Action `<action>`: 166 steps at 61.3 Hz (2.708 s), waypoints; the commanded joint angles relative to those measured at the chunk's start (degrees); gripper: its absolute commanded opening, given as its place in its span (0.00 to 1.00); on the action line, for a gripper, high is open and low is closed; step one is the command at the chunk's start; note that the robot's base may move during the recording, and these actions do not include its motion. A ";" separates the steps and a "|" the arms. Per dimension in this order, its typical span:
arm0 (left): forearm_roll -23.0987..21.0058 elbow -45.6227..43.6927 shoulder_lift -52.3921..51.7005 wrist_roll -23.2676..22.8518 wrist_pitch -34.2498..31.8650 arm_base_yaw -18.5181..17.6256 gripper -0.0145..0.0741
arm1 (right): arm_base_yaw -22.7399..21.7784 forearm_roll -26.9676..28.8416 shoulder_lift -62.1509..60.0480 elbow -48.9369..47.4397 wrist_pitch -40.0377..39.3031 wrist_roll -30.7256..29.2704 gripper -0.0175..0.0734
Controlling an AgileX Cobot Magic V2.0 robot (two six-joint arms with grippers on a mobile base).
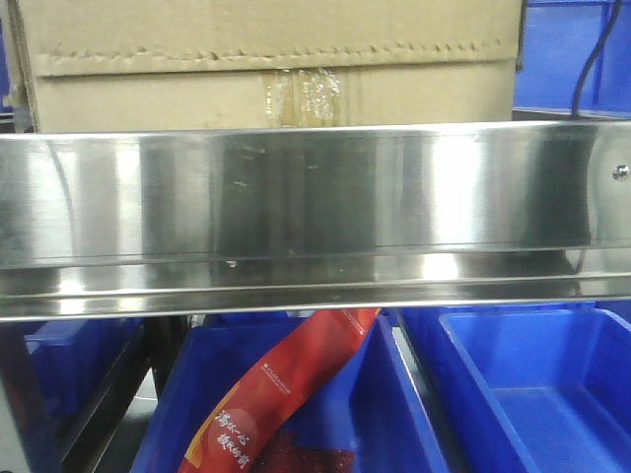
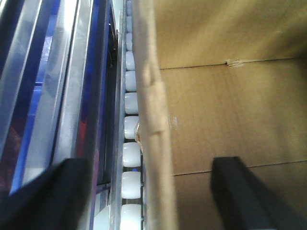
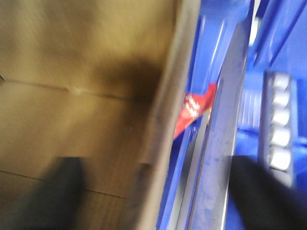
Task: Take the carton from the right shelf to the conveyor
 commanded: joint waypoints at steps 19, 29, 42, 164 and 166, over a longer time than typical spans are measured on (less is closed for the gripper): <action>-0.13 -2.35 0.19 -0.41 -0.33 0.05 0.15 | 0.11 -0.23 -0.56 -0.65 0.79 -0.35 0.12; -0.13 -7.30 -0.15 -0.41 0.19 0.05 0.15 | 0.11 -0.23 -3.36 -1.01 0.79 -0.35 0.12; -1.24 -9.89 -4.16 -0.11 0.19 -2.02 0.15 | 0.11 -0.23 -10.17 -1.01 4.01 -0.08 0.12; -0.13 18.87 -34.28 -3.38 0.19 -17.03 0.15 | 0.11 4.83 -41.38 37.86 -10.88 0.01 0.12; -0.13 18.87 -34.28 -3.38 0.19 -17.03 0.15 | 0.11 4.83 -41.38 37.86 -10.88 0.01 0.12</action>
